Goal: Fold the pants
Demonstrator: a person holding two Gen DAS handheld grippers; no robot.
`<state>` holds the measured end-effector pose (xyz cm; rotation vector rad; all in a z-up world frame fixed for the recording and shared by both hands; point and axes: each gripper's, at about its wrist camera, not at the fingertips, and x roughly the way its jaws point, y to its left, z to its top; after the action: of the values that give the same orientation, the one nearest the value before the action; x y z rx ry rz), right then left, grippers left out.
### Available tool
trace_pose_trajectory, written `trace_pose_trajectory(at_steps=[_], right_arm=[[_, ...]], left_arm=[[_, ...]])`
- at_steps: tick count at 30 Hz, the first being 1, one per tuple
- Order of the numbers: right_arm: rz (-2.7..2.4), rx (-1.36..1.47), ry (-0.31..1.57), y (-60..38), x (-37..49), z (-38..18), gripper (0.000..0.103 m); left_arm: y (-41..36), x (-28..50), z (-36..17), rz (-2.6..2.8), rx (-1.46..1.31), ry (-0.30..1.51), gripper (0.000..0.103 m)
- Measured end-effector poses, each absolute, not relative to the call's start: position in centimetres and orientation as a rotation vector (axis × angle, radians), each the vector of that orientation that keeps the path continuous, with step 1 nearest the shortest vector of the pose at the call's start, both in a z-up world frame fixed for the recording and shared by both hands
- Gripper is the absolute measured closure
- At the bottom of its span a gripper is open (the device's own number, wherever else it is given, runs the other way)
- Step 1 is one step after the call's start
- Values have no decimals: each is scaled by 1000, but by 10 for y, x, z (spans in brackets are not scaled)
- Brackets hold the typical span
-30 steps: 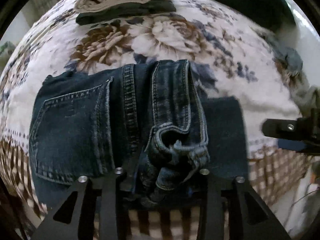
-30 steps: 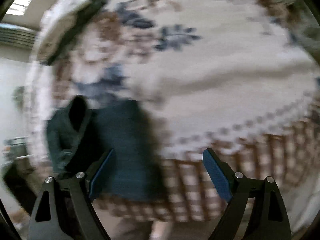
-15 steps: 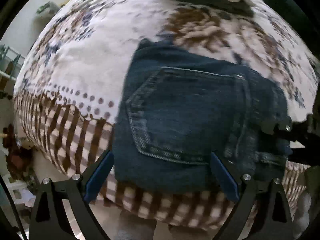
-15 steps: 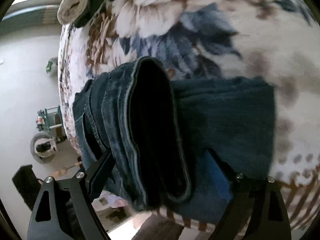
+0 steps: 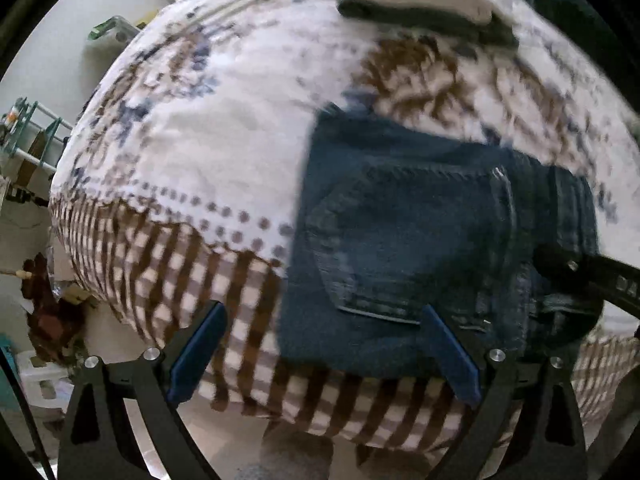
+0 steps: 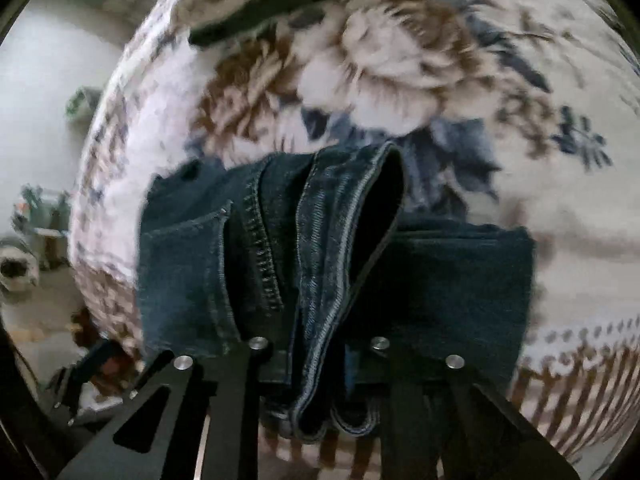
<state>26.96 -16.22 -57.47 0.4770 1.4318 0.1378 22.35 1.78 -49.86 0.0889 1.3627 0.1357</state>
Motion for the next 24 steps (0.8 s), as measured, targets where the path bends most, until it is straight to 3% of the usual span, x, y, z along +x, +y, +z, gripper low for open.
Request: trace_pose_trajectory(at_steps=[6,11,12,15,16,23,24], right_arm=[[28,597,1400,-257,233,-539,86],[-57,668,1506,-327,204,-572,86],[-33,709,1531,-333,202,-584,80],[-12,757,1563,-347,202,-613,43],[-23,786,1543,-352,201,-617,38],[0,1076,1407,-364,209,-641,30],[19,1097,1410,-359,215,-646,30]], left_arm=[[40,237,-474,132,2,1343,3],[35,271,-493,77,-51,1359,3],[31,282,-501,61,-58,1368,3],[24,310,-523,21,-87,1408,3],[20,321,-534,4,-100,1431,3],[-1,374,-593,-163,-249,1573,8],[-2,376,-596,-179,-270,1566,20]])
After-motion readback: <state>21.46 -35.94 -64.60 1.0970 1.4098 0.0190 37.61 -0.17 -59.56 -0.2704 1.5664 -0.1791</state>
